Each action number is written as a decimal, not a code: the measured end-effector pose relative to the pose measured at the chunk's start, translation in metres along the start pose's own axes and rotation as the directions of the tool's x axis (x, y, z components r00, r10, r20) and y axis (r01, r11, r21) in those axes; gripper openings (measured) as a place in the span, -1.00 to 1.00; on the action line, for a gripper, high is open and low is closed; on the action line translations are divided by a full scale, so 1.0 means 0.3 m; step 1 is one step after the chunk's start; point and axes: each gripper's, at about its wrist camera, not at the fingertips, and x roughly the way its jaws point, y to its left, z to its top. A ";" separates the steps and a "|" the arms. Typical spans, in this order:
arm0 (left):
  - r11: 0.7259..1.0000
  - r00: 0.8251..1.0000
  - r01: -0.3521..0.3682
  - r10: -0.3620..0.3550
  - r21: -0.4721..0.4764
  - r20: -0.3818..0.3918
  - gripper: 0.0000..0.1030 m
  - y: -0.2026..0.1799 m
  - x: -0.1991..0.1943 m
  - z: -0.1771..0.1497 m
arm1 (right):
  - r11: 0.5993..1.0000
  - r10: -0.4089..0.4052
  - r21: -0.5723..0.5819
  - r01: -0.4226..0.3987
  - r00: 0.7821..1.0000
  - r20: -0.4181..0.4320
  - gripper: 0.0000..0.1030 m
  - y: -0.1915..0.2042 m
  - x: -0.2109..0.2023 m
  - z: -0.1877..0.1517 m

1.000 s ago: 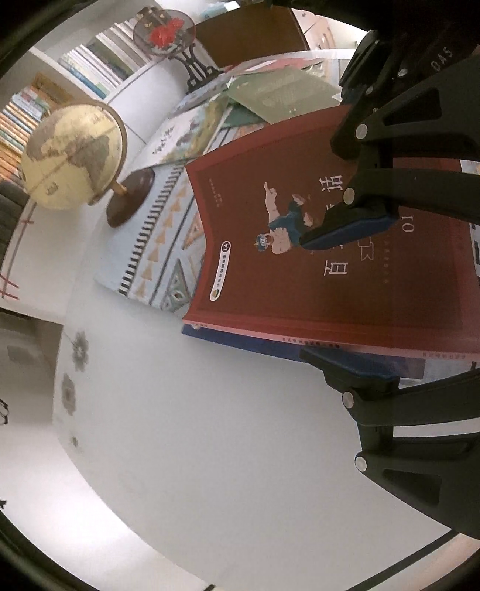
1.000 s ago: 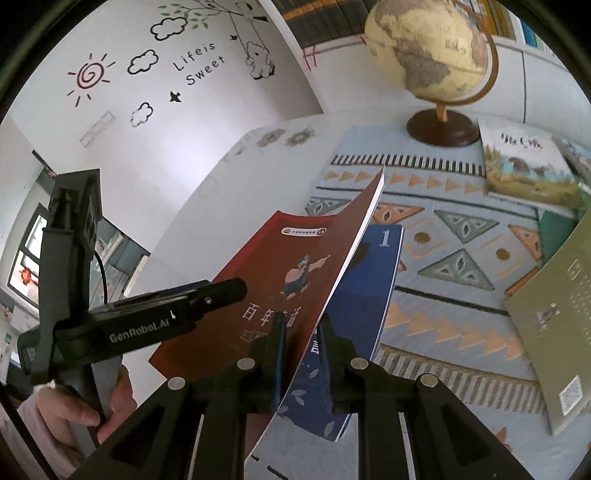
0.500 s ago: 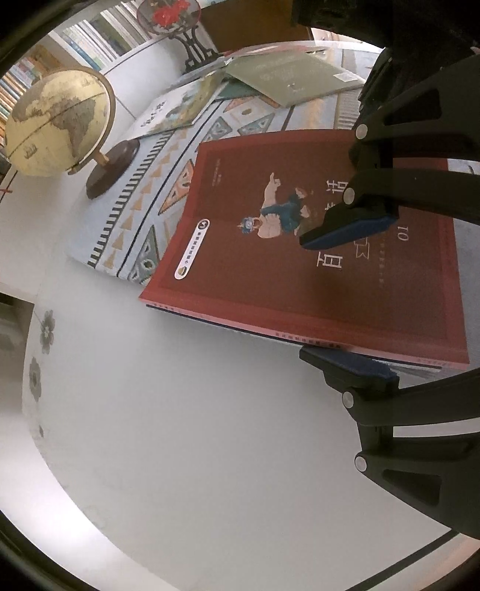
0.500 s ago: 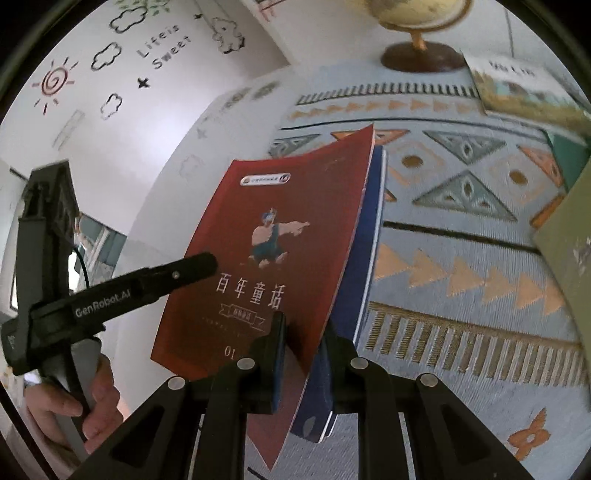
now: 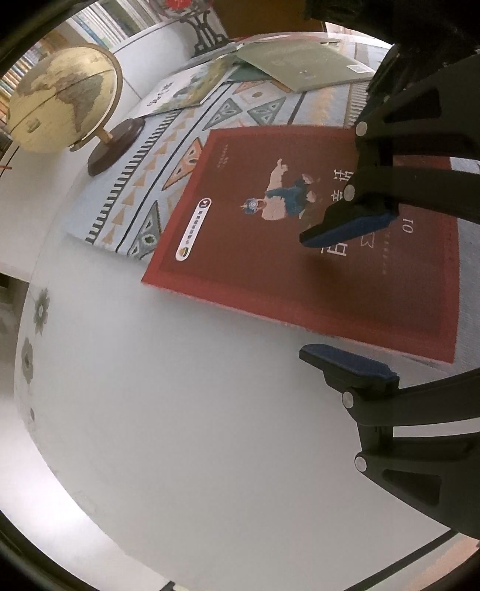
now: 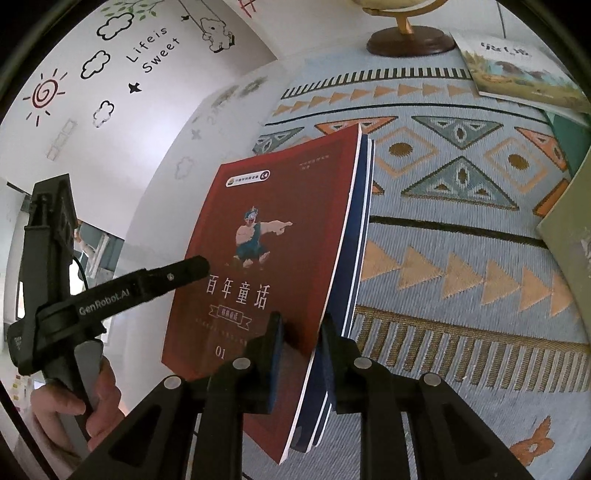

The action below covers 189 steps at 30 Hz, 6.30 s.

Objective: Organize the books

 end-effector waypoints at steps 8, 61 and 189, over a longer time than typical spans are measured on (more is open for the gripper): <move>0.999 0.999 -0.034 0.034 0.000 0.024 0.01 -0.017 -0.064 -0.017 | 0.998 -0.048 0.049 0.046 0.998 0.036 -0.63 -0.097 -0.098 0.006; 0.893 0.994 0.042 0.009 0.448 -0.110 0.10 -1.028 0.129 -0.185 | 0.876 0.110 0.431 -0.217 0.959 0.260 -0.26 -0.957 -0.545 -0.160; 0.987 0.968 0.062 -0.023 0.151 -0.248 0.15 -0.545 -0.024 -0.278 | 0.996 -0.012 0.086 0.024 0.991 -0.131 -0.20 -0.577 -0.451 0.053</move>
